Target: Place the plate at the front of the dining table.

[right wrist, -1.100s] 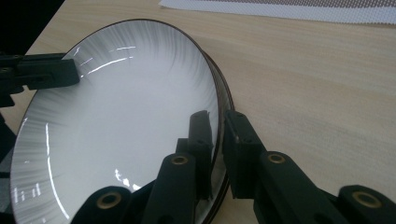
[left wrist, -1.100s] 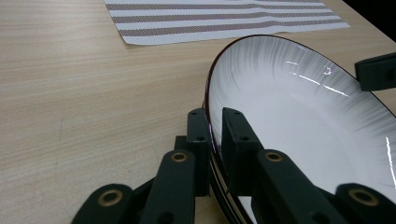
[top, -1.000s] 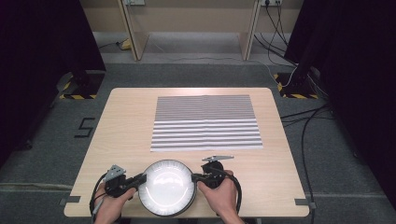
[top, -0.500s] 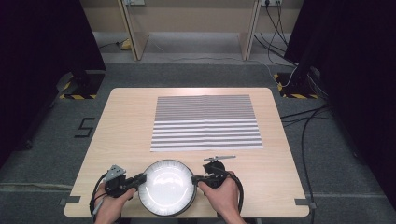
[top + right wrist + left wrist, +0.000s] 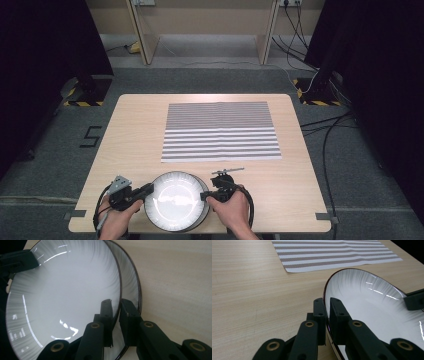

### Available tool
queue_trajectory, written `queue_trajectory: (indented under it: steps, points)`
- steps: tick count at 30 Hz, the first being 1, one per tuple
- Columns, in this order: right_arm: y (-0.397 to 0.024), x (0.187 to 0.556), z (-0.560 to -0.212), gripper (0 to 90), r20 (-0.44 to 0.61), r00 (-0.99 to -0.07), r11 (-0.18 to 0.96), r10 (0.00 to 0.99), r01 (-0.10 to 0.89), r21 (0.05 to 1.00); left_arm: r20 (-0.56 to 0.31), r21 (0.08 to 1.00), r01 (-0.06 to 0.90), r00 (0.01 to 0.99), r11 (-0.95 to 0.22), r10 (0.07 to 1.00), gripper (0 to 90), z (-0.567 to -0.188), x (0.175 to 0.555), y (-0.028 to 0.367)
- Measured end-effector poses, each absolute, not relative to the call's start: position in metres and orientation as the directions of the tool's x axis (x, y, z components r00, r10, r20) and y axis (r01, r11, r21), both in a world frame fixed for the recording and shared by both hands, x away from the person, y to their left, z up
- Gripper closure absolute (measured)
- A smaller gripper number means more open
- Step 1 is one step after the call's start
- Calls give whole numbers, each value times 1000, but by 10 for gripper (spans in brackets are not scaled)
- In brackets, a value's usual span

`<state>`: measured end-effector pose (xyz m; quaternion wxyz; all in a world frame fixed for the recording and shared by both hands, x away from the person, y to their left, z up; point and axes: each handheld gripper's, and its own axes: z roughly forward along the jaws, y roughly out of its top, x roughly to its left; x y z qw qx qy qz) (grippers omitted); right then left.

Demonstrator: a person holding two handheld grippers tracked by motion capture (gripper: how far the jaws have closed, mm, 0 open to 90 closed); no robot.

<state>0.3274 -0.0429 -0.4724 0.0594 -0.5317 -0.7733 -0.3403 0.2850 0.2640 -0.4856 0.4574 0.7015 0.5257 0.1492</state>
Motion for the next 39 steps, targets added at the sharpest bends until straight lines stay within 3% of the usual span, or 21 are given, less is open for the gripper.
queue_trajectory:
  steps: [6,12,14,25,32,39]
  points:
    - [-40,325,-473,807,422,-438,213,794,850,483,-307,793,610,402,-2,863,808,-486,284,266]
    - [-39,325,-473,814,412,-437,212,799,847,487,-388,754,656,391,43,835,612,-482,277,275]
    - [-40,325,-473,816,420,-432,205,798,850,486,-400,749,660,380,58,834,597,-481,275,279]
    - [-43,327,-474,822,441,-426,193,790,855,481,-401,701,714,395,-1,827,748,-482,281,275]
    - [-43,325,-475,820,438,-437,192,786,845,499,-406,688,726,372,11,835,766,-483,282,273]
    - [-44,326,-476,840,463,-400,150,791,861,487,-339,700,714,360,-22,869,799,-479,285,264]
